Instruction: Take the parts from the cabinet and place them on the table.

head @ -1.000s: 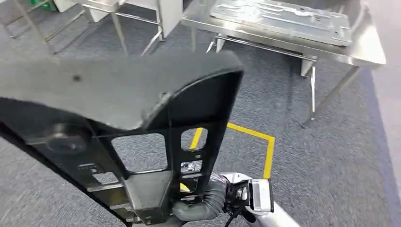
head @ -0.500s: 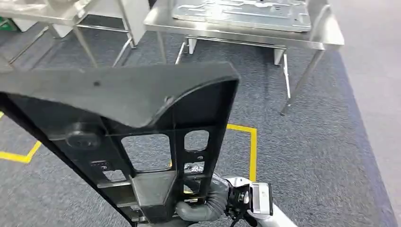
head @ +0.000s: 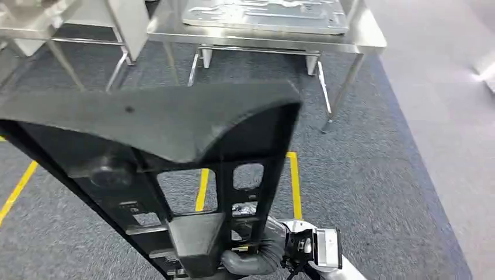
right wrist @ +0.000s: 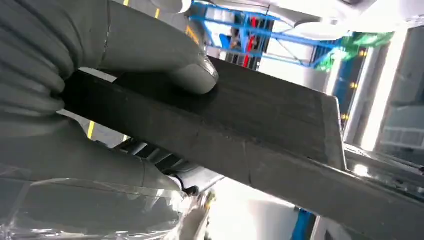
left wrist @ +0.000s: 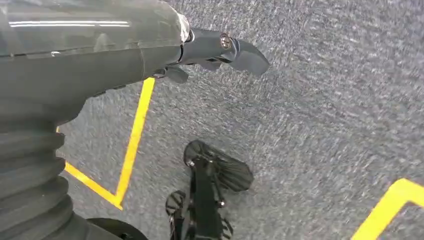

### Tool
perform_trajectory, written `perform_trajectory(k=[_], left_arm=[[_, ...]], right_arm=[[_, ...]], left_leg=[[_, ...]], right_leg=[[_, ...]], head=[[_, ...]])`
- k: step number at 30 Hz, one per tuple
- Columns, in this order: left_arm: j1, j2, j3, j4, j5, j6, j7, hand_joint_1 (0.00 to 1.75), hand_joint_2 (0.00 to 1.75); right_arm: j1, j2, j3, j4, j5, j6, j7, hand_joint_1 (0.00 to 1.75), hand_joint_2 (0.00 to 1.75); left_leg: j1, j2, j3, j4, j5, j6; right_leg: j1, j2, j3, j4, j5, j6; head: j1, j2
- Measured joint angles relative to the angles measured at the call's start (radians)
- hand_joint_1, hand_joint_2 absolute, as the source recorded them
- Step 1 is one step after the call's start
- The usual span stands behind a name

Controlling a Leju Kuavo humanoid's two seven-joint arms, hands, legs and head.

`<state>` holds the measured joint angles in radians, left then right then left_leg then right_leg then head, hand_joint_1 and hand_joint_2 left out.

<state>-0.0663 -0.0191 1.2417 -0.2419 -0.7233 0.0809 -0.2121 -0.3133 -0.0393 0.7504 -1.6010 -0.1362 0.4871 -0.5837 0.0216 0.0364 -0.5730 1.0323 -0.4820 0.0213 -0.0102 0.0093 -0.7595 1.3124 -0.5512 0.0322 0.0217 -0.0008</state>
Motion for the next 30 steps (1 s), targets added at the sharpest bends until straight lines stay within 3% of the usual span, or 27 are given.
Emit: perform_trajectory(k=[2,3,4,8,9,10,11,13,14,15,16,18,19,20,23,25,27,28,29,30], left_arm=[[-0.002,-0.001,-0.002,0.000,-0.001,-0.001,0.001,0.00,1.75],[-0.004,-0.002,-0.003,0.000,-0.002,-0.002,0.002,0.00,1.75],[-0.003,-0.003,-0.004,0.000,-0.002,-0.002,0.002,0.00,1.75],[-0.005,-0.003,-0.006,0.000,-0.006,-0.010,0.010,0.00,1.75],[-0.007,-0.002,-0.006,0.000,-0.009,-0.013,0.011,0.00,1.75],[-0.008,-0.001,-0.006,0.000,-0.010,-0.015,0.011,0.00,1.75],[-0.008,-0.002,-0.006,0.000,-0.011,-0.019,0.013,0.00,1.75],[-0.002,0.000,-0.006,0.000,-0.013,-0.019,0.015,0.00,1.75],[0.001,0.001,-0.006,0.000,-0.014,-0.020,0.015,0.00,1.75],[0.003,0.002,-0.006,0.000,-0.014,-0.021,0.015,0.00,1.75],[0.004,0.002,-0.006,0.000,-0.014,-0.021,0.015,0.00,1.75],[0.002,0.005,-0.006,0.000,-0.017,-0.022,0.015,0.00,1.75],[0.002,0.005,-0.006,0.000,-0.017,-0.022,0.015,0.00,1.75],[0.000,0.005,-0.006,0.000,-0.017,-0.023,0.015,0.00,1.75],[0.003,0.006,-0.006,0.000,-0.016,-0.024,0.014,0.00,1.75],[0.000,0.006,-0.006,0.000,-0.014,-0.027,0.013,0.00,1.75],[-0.003,0.006,-0.006,0.000,-0.014,-0.028,0.013,0.00,1.75],[-0.003,0.006,-0.006,0.000,-0.014,-0.028,0.013,0.00,1.75],[-0.003,0.007,-0.006,0.000,-0.014,-0.028,0.014,0.00,1.75],[-0.003,0.008,-0.006,0.000,-0.014,-0.028,0.014,0.00,1.75]], right_arm=[[0.001,-0.002,-0.005,0.000,0.002,0.000,0.000,1.55,1.75],[0.001,-0.002,-0.009,0.000,0.003,0.001,-0.001,1.55,1.75],[0.000,-0.002,-0.011,0.000,0.003,0.001,-0.002,1.55,1.75],[0.001,-0.004,-0.015,-0.004,0.027,-0.006,-0.013,1.55,1.75],[0.003,-0.005,-0.016,-0.007,0.038,-0.010,-0.017,1.55,1.75],[0.000,-0.006,-0.019,-0.008,0.044,-0.015,-0.019,1.55,1.75],[-0.001,-0.005,-0.019,-0.008,0.050,-0.020,-0.019,1.55,1.75],[0.001,-0.007,-0.022,-0.008,0.053,-0.021,-0.019,1.55,1.75],[0.002,-0.008,-0.023,-0.008,0.054,-0.021,-0.020,1.55,1.75],[0.003,-0.008,-0.023,-0.008,0.055,-0.022,-0.021,1.55,1.75],[0.004,-0.009,-0.023,-0.008,0.055,-0.022,-0.023,1.55,1.75],[0.005,-0.010,-0.024,-0.008,0.055,-0.024,-0.032,1.55,1.75],[0.005,-0.010,-0.024,-0.008,0.056,-0.026,-0.035,1.55,1.75],[0.005,-0.011,-0.024,-0.008,0.057,-0.028,-0.036,1.55,1.75],[0.008,-0.012,-0.024,-0.008,0.065,-0.033,-0.039,1.55,1.75],[0.008,-0.013,-0.024,-0.008,0.066,-0.034,-0.040,1.55,1.75],[0.007,-0.014,-0.025,-0.008,0.067,-0.034,-0.043,1.55,1.75],[0.009,-0.015,-0.026,-0.008,0.067,-0.034,-0.046,1.55,1.75],[0.011,-0.016,-0.026,-0.008,0.067,-0.034,-0.048,1.55,1.75],[0.012,-0.017,-0.026,-0.008,0.068,-0.034,-0.048,1.55,1.75]], left_leg=[[-0.003,0.018,0.006,0.000,-0.004,-0.002],[-0.003,0.026,0.011,0.000,-0.007,-0.005],[-0.004,0.033,0.014,-0.001,-0.010,-0.009],[-0.009,0.063,0.026,-0.013,-0.014,-0.030],[-0.007,0.049,0.025,-0.006,-0.023,-0.036],[-0.006,0.007,0.016,0.022,-0.043,-0.037],[-0.005,-0.016,-0.015,0.091,-0.084,-0.037],[-0.005,-0.028,-0.096,0.251,-0.152,-0.041],[-0.005,-0.028,-0.124,0.299,-0.159,-0.043],[-0.005,-0.028,-0.129,0.297,-0.138,-0.044],[-0.004,-0.028,-0.112,0.250,-0.100,-0.044],[-0.002,-0.028,-0.034,0.072,0.001,-0.043],[-0.001,-0.031,-0.011,0.017,0.007,-0.039],[-0.005,-0.033,-0.007,0.002,0.001,-0.032],[-0.010,-0.032,-0.011,0.006,0.002,-0.014],[-0.003,-0.031,-0.003,-0.002,0.005,-0.002],[-0.003,-0.031,-0.001,-0.002,0.001,0.006],[-0.003,-0.030,0.000,-0.002,-0.001,0.007],[-0.003,-0.030,0.002,-0.002,-0.003,0.007],[-0.003,-0.030,0.005,-0.002,-0.005,0.006]], right_leg=[[0.002,-0.013,0.071,-0.136,0.076,-0.011],[0.009,-0.042,0.124,-0.229,0.113,-0.022],[0.022,-0.089,0.147,-0.278,0.099,-0.029],[0.028,-0.051,0.146,-0.287,0.106,-0.042],[0.010,-0.045,0.157,-0.303,0.116,-0.049],[0.012,-0.040,0.160,-0.308,0.116,-0.053],[0.013,-0.037,0.161,-0.308,0.116,-0.060],[0.016,-0.025,0.161,-0.307,0.113,-0.064],[0.016,-0.018,0.161,-0.306,0.112,-0.064],[0.016,-0.011,0.163,-0.305,0.111,-0.064],[0.015,-0.006,0.166,-0.304,0.109,-0.062],[0.013,0.001,0.171,-0.295,0.100,-0.055],[0.013,0.003,0.168,-0.289,0.095,-0.049],[0.021,0.007,0.160,-0.276,0.090,-0.042],[0.018,0.008,0.160,-0.282,0.092,-0.031],[0.014,0.004,0.155,-0.258,0.073,-0.016],[0.009,0.002,0.091,-0.133,0.010,-0.006],[0.006,0.001,0.042,-0.044,-0.023,-0.003],[0.005,0.001,0.005,0.017,-0.038,-0.001],[0.004,0.001,-0.013,0.036,-0.027,-0.001]], head=[[0.000,0.000],[0.000,0.000],[0.000,0.000],[0.000,0.000],[-0.002,0.000],[-0.001,0.000],[-0.004,0.000],[-0.004,0.000],[-0.004,0.000],[-0.004,0.000],[-0.004,0.000],[-0.004,0.000],[-0.003,0.000],[-0.004,0.000],[-0.003,0.000],[-0.001,0.000],[0.000,0.000],[0.000,0.000],[0.000,0.000],[0.000,0.000]])
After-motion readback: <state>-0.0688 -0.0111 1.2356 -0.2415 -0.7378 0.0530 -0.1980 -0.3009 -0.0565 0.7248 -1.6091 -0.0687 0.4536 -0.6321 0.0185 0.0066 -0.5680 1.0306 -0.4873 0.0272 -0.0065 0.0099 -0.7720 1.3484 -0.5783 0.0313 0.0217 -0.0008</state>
